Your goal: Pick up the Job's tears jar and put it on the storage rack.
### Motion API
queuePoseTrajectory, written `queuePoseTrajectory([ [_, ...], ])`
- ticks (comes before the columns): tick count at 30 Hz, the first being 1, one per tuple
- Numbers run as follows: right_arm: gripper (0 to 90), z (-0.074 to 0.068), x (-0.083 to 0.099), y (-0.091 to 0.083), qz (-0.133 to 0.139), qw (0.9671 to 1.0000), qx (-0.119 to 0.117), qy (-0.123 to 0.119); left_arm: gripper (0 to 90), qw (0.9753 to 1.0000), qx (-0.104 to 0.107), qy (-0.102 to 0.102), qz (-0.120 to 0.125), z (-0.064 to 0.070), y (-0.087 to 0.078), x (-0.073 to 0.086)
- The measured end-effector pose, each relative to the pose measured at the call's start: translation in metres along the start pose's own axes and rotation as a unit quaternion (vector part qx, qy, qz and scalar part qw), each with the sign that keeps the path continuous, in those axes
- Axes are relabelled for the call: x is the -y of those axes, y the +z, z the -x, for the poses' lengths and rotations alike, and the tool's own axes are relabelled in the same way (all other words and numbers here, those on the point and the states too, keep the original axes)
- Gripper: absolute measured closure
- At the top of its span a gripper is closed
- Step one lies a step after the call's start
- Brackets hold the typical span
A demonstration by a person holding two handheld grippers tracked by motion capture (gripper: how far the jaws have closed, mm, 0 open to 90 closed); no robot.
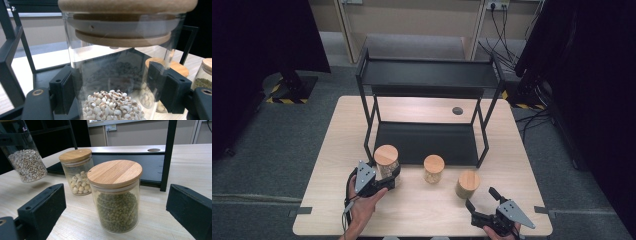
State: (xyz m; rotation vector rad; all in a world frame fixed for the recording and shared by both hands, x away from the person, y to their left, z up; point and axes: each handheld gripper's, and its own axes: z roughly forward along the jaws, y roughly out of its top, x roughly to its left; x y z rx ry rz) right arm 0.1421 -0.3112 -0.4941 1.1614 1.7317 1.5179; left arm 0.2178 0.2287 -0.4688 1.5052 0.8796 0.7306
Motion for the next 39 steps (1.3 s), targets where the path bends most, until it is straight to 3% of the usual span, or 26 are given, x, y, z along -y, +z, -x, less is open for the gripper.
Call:
queuePoseTrajectory([
  [9, 2.8, 0.001, 0.000, -0.001, 0.001, 1.0000, -0.002, 0.000, 25.6, 1.0000, -0.006, -0.001, 0.001, -0.004, 0.021, -0.012],
  [17, 2.8, 0.001, 0.000, -0.001, 0.001, 1.0000, -0.003, 0.000, 25.6, 0.9997, -0.024, -0.007, 0.000, -0.010, 0.037, -0.019],
  [27, 2.8, 0.001, 0.000, 0.000, 0.000, 1.0000, -0.003, 0.000, 25.6, 0.9994, -0.035, -0.005, -0.003, -0.009, 0.056, -0.023],
  [33, 2.8, 0.001, 0.000, 0.000, 0.000, 1.0000, -0.004, 0.001, 25.6, 0.9988, -0.048, 0.006, -0.005, -0.007, 0.071, -0.029],
  [39, 2.8, 0.002, 0.000, -0.001, 0.001, 1.0000, -0.003, 0.002, 25.6, 0.9983, -0.058, 0.001, -0.003, -0.005, 0.088, -0.032],
])
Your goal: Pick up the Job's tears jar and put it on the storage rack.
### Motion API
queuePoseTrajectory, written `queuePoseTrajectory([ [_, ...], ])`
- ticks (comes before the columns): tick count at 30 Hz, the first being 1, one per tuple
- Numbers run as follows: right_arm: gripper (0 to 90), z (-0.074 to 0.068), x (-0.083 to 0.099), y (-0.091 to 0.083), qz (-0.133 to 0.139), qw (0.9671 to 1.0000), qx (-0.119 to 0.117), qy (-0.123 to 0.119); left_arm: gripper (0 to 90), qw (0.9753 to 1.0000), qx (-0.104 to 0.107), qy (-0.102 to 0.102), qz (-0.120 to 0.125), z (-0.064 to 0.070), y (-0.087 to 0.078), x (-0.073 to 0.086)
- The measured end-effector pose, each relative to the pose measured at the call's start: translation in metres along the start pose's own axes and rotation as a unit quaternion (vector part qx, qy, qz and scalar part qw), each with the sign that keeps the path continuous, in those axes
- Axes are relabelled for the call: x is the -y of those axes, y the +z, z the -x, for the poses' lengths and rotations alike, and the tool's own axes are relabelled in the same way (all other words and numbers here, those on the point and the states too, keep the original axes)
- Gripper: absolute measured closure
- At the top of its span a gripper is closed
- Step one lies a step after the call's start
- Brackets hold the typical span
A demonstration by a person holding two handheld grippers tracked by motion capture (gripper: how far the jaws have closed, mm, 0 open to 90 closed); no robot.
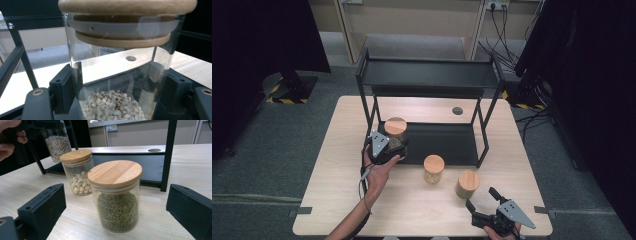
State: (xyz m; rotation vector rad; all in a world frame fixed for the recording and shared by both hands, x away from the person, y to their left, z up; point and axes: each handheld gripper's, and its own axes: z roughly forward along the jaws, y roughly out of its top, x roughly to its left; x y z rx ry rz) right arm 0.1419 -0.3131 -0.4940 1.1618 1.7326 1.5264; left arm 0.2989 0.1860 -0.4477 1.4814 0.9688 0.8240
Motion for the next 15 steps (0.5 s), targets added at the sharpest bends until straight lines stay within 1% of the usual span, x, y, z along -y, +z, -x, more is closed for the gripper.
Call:
queuePoseTrajectory([
  [2, 2.8, 0.000, 0.000, 0.000, 0.001, 1.0000, 0.000, -0.001, 25.6, 1.0000, -0.005, 0.001, 0.003, 0.002, 0.006, 0.000],
  [3, 2.8, 0.000, 0.000, -0.001, 0.001, 1.0000, 0.000, -0.001, 25.6, 1.0000, -0.007, 0.005, 0.000, 0.003, 0.008, -0.001],
  [5, 2.8, 0.001, 0.000, -0.001, 0.002, 1.0000, 0.000, 0.000, 25.6, 1.0000, -0.010, 0.002, 0.000, 0.004, 0.014, 0.000],
  [7, 2.8, 0.001, 0.000, -0.001, 0.002, 1.0000, 0.000, 0.000, 25.6, 0.9999, -0.013, 0.005, -0.003, 0.005, 0.018, 0.000],
  [9, 2.8, 0.002, 0.000, -0.001, 0.003, 1.0000, 0.001, 0.001, 25.5, 0.9998, -0.017, 0.004, -0.006, 0.006, 0.023, 0.000],
  [10, 2.8, 0.002, 0.000, -0.002, 0.003, 1.0000, 0.001, 0.001, 25.6, 0.9998, -0.019, 0.000, -0.005, 0.006, 0.025, 0.001],
  [11, 2.8, 0.002, 0.000, -0.002, 0.003, 1.0000, 0.001, 0.001, 25.6, 0.9998, -0.019, 0.000, -0.005, 0.006, 0.025, 0.001],
  [13, 2.8, 0.002, 0.000, -0.002, 0.003, 1.0000, 0.002, 0.001, 25.6, 0.9996, -0.027, -0.003, -0.009, 0.007, 0.032, 0.004],
  [15, 2.8, 0.002, 0.000, -0.002, 0.003, 1.0000, 0.002, 0.001, 25.6, 0.9995, -0.029, -0.004, -0.009, 0.007, 0.034, 0.005],
])
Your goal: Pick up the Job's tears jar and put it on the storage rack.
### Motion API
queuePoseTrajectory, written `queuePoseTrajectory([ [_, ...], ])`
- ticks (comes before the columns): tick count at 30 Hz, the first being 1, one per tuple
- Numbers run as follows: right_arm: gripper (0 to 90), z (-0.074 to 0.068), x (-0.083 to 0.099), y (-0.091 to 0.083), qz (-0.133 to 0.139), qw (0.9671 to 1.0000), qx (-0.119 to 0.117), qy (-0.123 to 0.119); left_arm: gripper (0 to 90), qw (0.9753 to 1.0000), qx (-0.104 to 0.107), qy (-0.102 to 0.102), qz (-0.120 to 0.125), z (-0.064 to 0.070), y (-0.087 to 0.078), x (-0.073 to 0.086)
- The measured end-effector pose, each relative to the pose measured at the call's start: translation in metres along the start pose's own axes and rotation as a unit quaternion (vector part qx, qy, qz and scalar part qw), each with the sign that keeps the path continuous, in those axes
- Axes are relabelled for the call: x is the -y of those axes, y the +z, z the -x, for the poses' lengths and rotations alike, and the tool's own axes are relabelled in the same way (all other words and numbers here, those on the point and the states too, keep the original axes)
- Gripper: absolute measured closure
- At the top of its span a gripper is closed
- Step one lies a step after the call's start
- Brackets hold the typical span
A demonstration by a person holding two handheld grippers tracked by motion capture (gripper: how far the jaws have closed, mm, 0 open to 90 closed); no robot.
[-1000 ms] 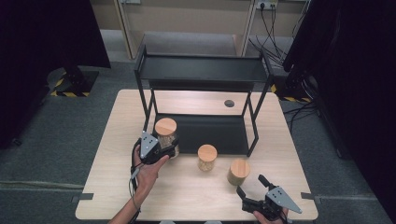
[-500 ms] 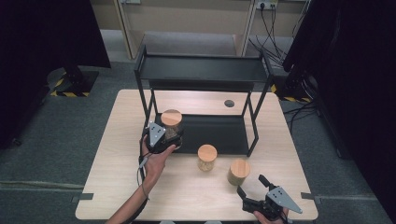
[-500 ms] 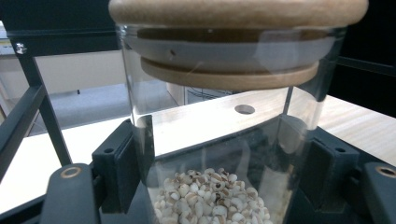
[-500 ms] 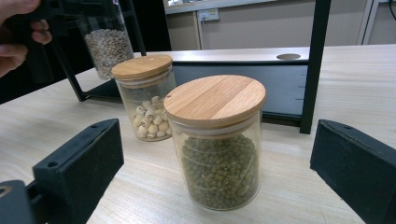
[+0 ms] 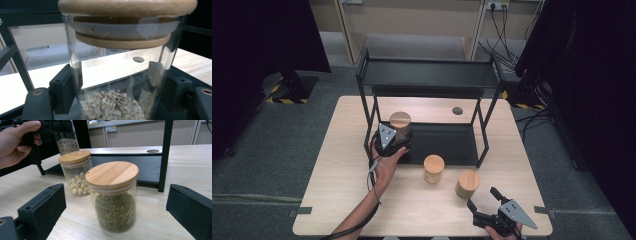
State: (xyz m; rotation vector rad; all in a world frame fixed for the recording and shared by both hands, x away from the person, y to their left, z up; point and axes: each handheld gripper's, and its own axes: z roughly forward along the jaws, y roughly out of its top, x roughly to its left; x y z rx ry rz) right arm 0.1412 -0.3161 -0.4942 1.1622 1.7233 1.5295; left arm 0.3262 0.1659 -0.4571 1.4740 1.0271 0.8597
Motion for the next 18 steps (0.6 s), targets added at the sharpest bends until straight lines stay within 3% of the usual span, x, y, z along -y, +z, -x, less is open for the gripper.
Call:
queuePoseTrajectory([
  [18, 2.8, 0.000, 0.000, 0.000, -0.001, 1.0000, -0.001, 0.001, 25.6, 0.9998, -0.020, 0.003, -0.008, -0.002, 0.019, 0.013],
])
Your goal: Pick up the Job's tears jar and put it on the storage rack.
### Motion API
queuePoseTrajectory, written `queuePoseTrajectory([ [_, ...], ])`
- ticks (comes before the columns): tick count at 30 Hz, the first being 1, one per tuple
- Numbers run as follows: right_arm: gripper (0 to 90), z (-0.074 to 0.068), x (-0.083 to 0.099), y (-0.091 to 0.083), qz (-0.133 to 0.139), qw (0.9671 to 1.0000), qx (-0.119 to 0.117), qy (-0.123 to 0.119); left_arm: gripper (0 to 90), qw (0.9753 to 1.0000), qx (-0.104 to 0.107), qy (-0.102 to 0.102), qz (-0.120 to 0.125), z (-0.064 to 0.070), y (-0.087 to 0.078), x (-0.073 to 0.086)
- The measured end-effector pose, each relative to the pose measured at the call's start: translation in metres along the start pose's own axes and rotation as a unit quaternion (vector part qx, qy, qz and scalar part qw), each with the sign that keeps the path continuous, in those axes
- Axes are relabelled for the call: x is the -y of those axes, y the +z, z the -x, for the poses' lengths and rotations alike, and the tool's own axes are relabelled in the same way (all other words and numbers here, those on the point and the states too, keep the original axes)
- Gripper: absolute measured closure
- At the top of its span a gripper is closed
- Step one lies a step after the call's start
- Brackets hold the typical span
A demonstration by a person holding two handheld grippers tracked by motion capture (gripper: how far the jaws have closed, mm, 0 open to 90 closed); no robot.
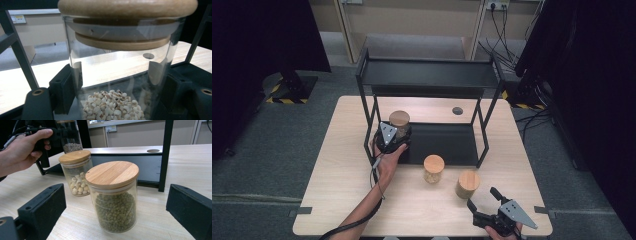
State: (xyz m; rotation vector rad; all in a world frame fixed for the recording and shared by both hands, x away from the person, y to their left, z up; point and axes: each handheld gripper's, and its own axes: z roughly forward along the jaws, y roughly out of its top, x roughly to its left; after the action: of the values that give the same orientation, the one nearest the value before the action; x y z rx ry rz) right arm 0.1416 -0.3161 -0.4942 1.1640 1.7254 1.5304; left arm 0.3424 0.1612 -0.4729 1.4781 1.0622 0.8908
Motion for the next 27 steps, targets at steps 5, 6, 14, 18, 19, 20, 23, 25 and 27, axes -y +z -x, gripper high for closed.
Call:
queuePoseTrajectory([
  [5, 2.8, 0.000, 0.000, 0.000, 0.000, 1.0000, 0.000, 0.000, 25.5, 1.0000, 0.000, -0.005, 0.004, -0.002, 0.000, 0.005],
  [6, 2.8, 0.000, 0.000, 0.000, 0.000, 1.0000, -0.001, 0.000, 25.5, 1.0000, 0.000, -0.003, 0.002, -0.002, 0.000, 0.004],
  [14, 2.9, -0.001, 0.000, 0.000, 0.000, 1.0000, -0.001, 0.000, 18.5, 0.9998, -0.014, -0.013, 0.002, 0.003, 0.000, -0.001],
  [18, 2.9, -0.001, 0.000, 0.000, 0.000, 1.0000, -0.002, -0.001, 8.9, 0.9996, -0.016, -0.021, -0.005, 0.005, -0.004, -0.005],
  [19, 2.9, -0.001, 0.000, 0.000, 0.000, 1.0000, -0.002, -0.001, 7.4, 0.9996, -0.017, -0.021, -0.005, 0.007, -0.006, -0.004],
  [20, 2.9, 0.000, 0.000, 0.000, 0.000, 1.0000, -0.002, -0.001, 4.2, 0.9996, -0.020, -0.020, -0.007, 0.008, -0.007, -0.004],
  [23, 2.9, 0.000, 0.000, 0.000, 0.000, 1.0000, -0.001, 0.000, 0.9, 0.9996, -0.017, -0.021, -0.007, 0.010, -0.013, -0.004],
  [25, 2.9, -0.001, 0.000, 0.000, 0.000, 1.0000, -0.001, -0.001, 0.9, 0.9997, -0.015, -0.019, -0.004, 0.010, -0.018, -0.004],
  [27, 2.9, -0.001, 0.000, 0.000, 0.001, 1.0000, -0.001, -0.001, 0.8, 0.9998, -0.008, -0.018, -0.004, 0.010, -0.024, -0.005],
])
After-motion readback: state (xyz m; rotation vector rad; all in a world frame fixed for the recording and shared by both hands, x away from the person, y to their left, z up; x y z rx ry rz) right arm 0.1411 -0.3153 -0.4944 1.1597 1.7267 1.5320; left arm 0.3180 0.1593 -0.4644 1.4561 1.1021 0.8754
